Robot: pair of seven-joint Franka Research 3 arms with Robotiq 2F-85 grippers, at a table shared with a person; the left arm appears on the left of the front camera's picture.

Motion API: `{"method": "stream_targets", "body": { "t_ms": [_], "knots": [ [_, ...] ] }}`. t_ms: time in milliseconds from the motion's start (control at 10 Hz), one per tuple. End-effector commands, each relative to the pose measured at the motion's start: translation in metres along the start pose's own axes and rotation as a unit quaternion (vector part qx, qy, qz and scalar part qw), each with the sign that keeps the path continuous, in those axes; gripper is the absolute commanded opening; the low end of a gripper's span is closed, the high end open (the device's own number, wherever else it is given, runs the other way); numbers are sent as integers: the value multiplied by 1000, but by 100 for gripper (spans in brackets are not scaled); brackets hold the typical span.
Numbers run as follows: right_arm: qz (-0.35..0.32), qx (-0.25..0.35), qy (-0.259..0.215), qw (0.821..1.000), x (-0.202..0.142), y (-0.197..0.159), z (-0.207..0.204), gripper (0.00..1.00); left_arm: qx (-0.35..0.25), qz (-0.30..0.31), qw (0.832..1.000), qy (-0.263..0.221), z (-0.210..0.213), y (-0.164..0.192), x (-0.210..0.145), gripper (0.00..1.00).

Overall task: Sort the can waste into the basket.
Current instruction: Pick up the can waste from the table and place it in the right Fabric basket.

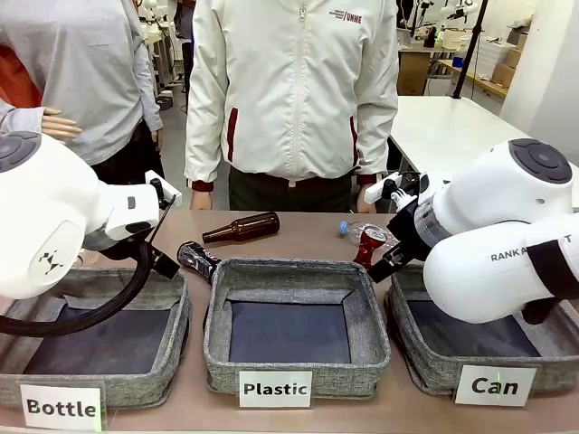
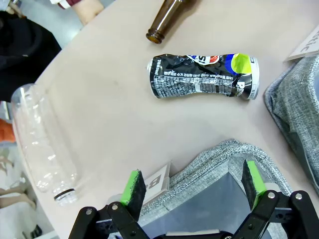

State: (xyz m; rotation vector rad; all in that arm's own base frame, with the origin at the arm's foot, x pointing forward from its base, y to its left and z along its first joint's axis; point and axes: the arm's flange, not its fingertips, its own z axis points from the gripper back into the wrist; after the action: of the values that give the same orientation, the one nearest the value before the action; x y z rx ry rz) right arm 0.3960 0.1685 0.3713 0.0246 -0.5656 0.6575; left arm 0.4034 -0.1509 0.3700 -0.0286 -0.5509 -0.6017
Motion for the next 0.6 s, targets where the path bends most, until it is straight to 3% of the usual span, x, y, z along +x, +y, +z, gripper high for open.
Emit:
{"method": "stream_targets", "body": {
  "t_ms": [0,400,500],
  "knots": [
    [-1,0,0,1000,0,0,0,100,0,0,1000,0,0,0,0,100],
    [0,0,0,1000,0,0,0,100,0,0,1000,0,0,0,0,100],
    [-9,33,16,999,3,-7,19,100,0,0,1000,0,0,0,0,100]
  ]
}}
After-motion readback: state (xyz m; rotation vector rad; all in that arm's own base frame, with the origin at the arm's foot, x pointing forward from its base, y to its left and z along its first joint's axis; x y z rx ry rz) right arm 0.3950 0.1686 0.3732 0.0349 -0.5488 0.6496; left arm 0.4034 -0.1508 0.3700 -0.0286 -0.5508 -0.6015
